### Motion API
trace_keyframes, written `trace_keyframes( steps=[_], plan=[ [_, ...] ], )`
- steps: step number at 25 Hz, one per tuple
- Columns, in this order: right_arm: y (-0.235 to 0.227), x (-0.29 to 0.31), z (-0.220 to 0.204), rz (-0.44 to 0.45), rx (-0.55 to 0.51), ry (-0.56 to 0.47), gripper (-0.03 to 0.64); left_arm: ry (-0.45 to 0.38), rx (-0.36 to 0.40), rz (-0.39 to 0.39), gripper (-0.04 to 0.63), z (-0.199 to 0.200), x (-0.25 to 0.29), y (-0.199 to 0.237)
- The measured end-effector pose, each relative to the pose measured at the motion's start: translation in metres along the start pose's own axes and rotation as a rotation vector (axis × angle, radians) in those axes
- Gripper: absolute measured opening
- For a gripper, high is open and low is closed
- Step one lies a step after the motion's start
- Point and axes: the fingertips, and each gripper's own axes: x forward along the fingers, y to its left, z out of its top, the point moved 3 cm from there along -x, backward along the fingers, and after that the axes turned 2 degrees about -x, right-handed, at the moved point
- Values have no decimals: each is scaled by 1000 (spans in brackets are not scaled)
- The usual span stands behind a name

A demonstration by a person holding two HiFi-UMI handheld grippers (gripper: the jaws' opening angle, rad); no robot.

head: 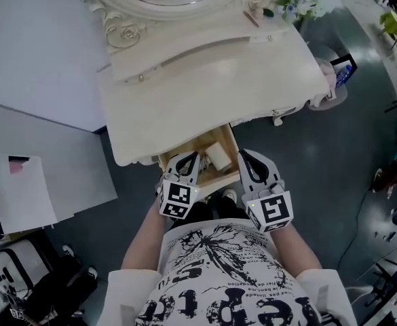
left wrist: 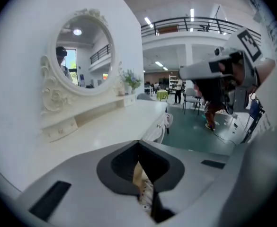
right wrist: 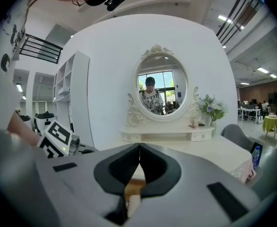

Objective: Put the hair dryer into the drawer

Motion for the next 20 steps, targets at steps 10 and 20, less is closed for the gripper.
trace_keyframes(
  steps=[10,20],
  plan=[
    [35,13,51,112,-96,-105,17,-361,-64,311,20,86,-130,53],
    [72,28,87,223,-170,-187,17,-477,-152,518,21,92,-218,81]
  ],
)
